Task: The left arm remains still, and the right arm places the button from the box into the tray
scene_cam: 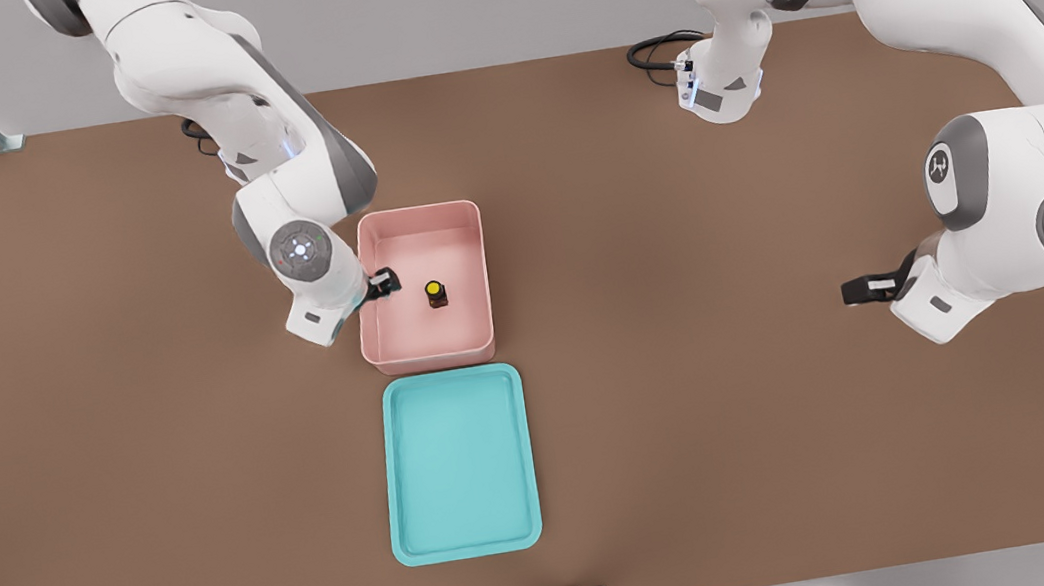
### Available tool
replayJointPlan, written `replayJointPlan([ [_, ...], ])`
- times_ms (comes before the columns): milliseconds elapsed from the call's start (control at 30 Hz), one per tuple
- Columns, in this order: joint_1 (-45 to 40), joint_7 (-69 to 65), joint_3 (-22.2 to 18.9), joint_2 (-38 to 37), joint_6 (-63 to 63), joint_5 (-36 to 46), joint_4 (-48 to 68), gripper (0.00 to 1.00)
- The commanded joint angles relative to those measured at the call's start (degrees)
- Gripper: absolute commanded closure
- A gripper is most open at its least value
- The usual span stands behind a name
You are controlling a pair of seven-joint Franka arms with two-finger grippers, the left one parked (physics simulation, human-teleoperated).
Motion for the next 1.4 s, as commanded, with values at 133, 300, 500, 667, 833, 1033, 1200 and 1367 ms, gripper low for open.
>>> replayJointPlan([
  [133,6.4,44.5,0.1,0.2,19.8,0.3,-9.3,0.0],
  [300,8.6,49.6,0.2,5.4,26.9,0.2,-10.7,0.0],
  [500,9.9,50.6,0.2,8.3,30.8,0.3,-12.2,0.0],
  [667,11.4,51.0,0.2,10.6,31.6,0.3,-12.2,0.0],
  [833,11.4,50.9,0.2,11.2,31.8,-0.2,-13.0,0.0],
  [1033,11.5,51.0,0.1,10.8,34.1,-0.3,-15.7,0.0],
  [1200,11.5,52.4,0.1,10.6,34.0,-0.2,-15.7,0.23],
  [1367,11.5,53.5,0.1,10.8,34.2,-0.2,-15.6,0.31],
])
